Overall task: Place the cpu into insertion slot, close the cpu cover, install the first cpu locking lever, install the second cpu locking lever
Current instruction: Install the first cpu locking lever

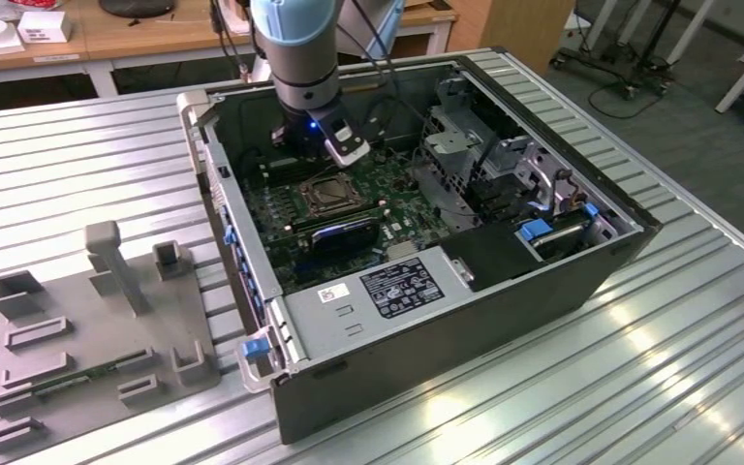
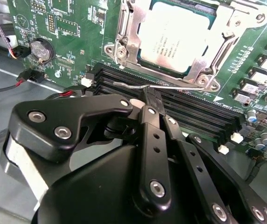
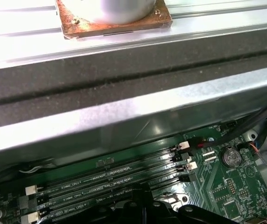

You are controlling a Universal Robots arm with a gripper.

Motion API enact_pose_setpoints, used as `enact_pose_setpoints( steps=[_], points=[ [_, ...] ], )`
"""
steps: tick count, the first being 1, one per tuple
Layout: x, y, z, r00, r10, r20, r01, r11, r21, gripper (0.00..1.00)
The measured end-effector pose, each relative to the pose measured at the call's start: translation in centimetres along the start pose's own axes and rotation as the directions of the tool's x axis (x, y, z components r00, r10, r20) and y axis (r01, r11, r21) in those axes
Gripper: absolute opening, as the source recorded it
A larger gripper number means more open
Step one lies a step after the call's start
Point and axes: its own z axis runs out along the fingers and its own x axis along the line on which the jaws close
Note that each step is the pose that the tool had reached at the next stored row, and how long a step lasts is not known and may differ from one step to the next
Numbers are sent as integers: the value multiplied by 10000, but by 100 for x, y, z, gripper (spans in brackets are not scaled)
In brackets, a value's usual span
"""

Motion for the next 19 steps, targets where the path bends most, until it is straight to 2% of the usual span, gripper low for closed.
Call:
enact_pose_setpoints(
  steps=[9, 19],
  points=[
    [1, -26, 48, 9999, 104, 39, -104, 9999, 24, 11],
    [5, -42, 90, 9999, 137, 51, -137, 9999, 30, 11]
  ],
)
